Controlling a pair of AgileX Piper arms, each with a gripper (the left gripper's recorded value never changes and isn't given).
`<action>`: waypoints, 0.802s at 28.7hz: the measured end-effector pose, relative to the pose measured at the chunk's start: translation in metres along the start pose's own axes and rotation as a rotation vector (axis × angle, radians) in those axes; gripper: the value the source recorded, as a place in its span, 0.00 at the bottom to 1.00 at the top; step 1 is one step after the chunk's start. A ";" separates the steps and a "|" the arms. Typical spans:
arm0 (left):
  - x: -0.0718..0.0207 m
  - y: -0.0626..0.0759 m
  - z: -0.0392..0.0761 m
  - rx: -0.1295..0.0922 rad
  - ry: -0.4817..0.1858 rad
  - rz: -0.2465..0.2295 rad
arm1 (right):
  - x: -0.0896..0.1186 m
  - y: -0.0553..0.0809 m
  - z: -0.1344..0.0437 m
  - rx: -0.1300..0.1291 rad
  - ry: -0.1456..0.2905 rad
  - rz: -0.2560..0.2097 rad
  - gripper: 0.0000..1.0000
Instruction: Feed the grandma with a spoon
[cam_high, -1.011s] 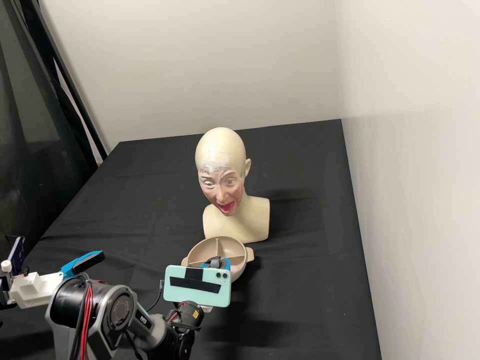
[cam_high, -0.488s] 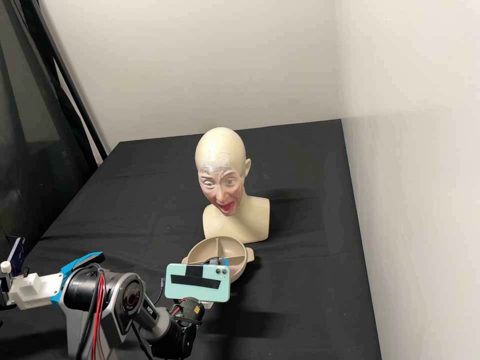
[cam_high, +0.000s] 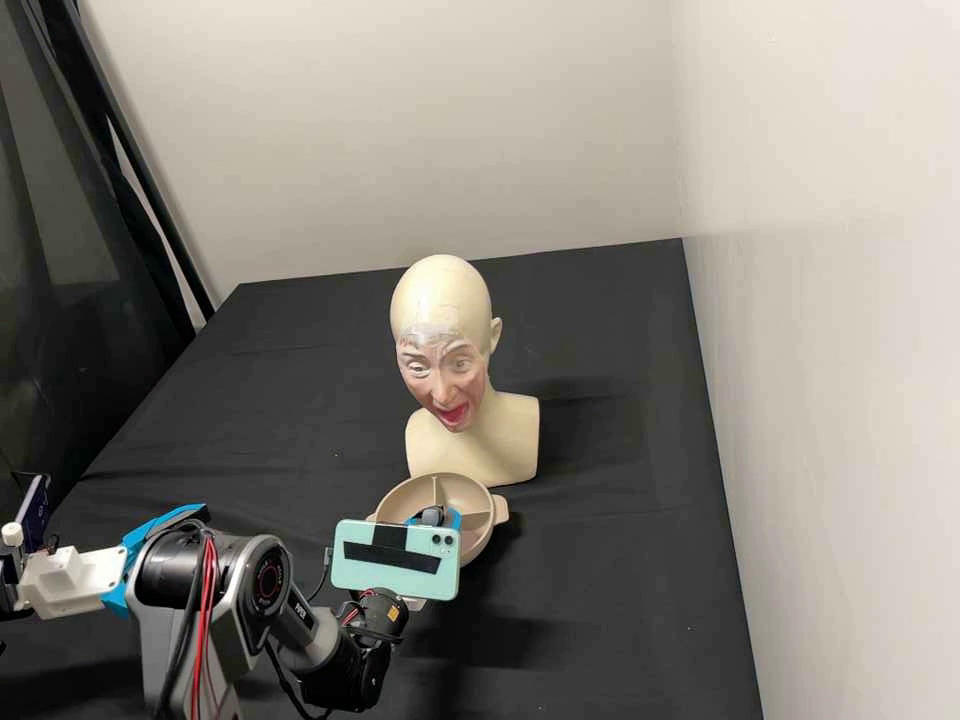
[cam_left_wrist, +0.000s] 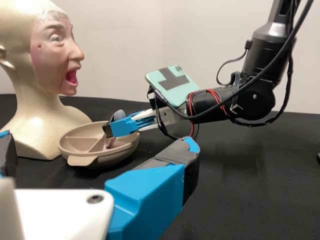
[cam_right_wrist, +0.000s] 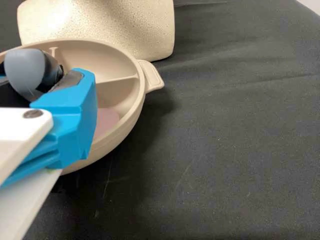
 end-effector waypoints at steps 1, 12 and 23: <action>0.0002 -0.001 0.000 -0.001 0.000 -0.003 | 0.000 0.000 0.000 0.001 -0.002 0.000 0.00; 0.0002 -0.001 0.002 0.000 -0.006 -0.004 | -0.010 0.004 -0.007 0.000 0.005 -0.012 0.00; 0.0002 -0.001 0.002 0.001 -0.008 -0.005 | -0.034 0.018 -0.030 0.014 0.122 0.011 0.00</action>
